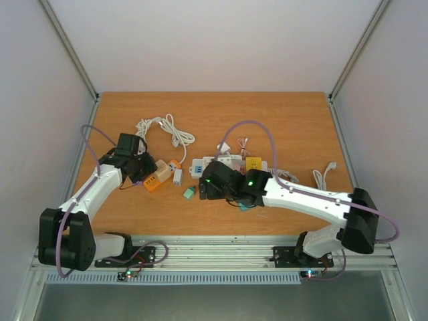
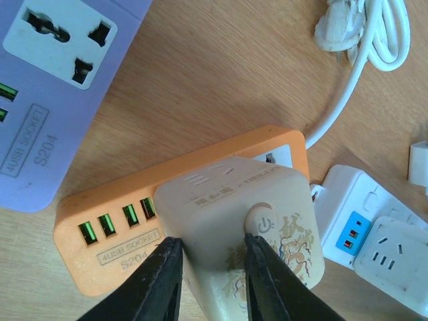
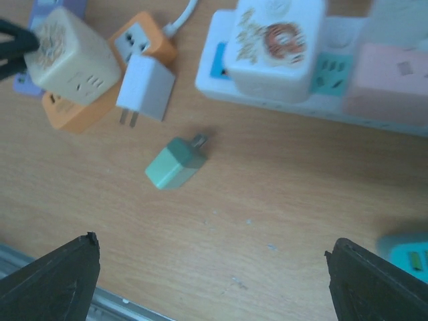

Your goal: Insert the plug

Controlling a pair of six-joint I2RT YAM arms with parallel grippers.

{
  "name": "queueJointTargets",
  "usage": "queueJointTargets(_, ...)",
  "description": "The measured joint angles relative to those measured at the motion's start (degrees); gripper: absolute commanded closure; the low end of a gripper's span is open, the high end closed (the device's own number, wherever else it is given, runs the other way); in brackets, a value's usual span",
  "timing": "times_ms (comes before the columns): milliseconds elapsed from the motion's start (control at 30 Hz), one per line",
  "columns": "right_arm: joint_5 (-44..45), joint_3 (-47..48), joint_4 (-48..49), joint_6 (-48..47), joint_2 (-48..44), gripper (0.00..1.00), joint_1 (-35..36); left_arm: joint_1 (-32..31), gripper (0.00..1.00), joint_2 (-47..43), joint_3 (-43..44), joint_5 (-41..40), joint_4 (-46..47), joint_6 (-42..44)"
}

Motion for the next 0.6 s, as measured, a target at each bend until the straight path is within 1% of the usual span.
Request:
queueJointTargets(67, -2.7, 0.4, 2.0, -1.9, 2.8, 0.11, 0.0, -0.7, 0.67, -0.4, 0.0, -1.3, -0.2, 0.1)
queueJointTargets(167, -7.2, 4.2, 4.2, -5.4, 9.9, 0.19, -0.1, -1.6, 0.65, -1.0, 0.0, -1.7, -1.1, 0.3)
queueJointTargets(333, -12.9, 14.9, 8.5, -10.6, 21.9, 0.33, -1.0, -1.9, 0.65, -2.6, 0.4, -2.3, -5.9, 1.4)
queueJointTargets(500, -16.3, 24.3, 11.3, -13.9, 30.2, 0.46, -2.9, -1.4, 0.68, -3.2, 0.8, -2.3, -8.5, 3.2)
queueJointTargets(600, -17.4, 29.4, 12.3, -14.9, 35.1, 0.52, -4.0, -0.3, 0.68, -3.1, 0.9, -1.6, -8.9, 4.0)
